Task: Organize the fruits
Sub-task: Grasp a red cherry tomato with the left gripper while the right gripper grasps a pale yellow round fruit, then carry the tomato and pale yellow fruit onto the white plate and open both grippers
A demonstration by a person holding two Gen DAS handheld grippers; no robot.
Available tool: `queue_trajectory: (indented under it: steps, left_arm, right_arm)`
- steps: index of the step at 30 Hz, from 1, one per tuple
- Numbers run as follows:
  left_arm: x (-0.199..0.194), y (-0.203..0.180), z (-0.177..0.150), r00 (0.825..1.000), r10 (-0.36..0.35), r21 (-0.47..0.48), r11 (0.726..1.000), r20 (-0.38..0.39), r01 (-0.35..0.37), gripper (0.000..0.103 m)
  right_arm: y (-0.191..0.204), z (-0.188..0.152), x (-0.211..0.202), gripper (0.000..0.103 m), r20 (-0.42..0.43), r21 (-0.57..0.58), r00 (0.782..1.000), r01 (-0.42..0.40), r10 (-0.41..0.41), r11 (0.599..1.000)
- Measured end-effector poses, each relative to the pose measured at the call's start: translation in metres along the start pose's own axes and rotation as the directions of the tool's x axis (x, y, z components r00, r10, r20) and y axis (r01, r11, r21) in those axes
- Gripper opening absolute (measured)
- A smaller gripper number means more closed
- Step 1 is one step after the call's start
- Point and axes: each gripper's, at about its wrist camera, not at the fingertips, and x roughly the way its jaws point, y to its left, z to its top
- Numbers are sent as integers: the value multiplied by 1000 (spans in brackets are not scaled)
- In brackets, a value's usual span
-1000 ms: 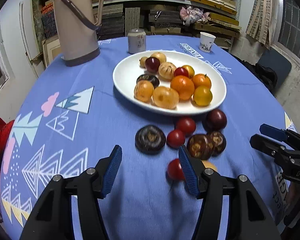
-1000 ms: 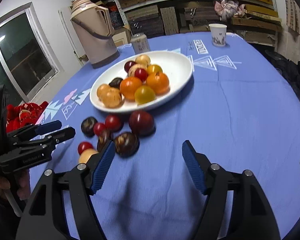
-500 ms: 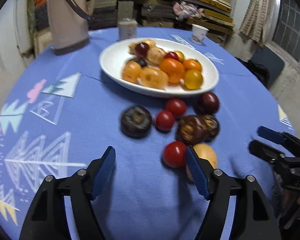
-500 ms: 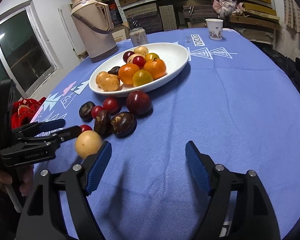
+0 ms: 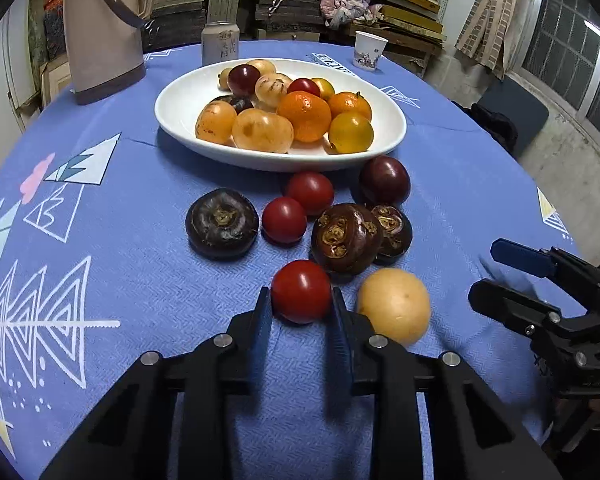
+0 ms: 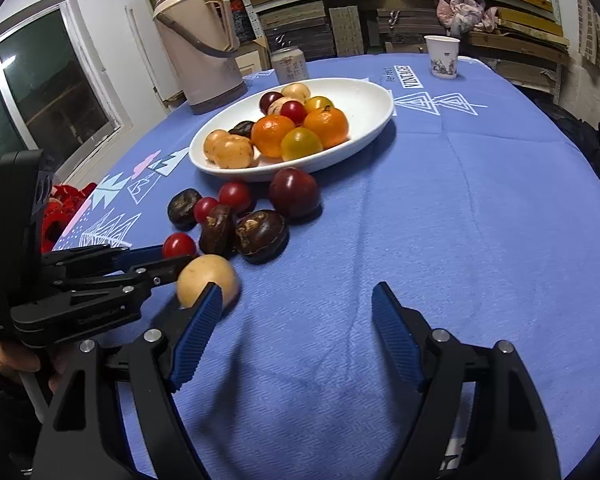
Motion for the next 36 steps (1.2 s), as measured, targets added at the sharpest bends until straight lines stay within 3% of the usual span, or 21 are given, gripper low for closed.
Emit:
queue_trajectory:
  steps: [12,15,20,36]
  left_arm:
    - [-15,20,-4,999,27,-32,999,34,-26,29]
    - [-17,23,-7,999,27,-34,999,36,-25,29]
    - [-20,31,-11,999,33,-55,998,28,-31,29]
    - [-39,24,-11,998,32,-35,999,63,-30,29]
  right_arm:
    - [59,-4,25,74,-87,-230,996,-30,10,973]
    - [69,-1,36,67,-112,-261,994,-30,1,965]
    - [74,5,51,43,-129,-268,991,-11,-25,963]
    - [35,9,-3,43,-20,-158,1000,-9,6,987]
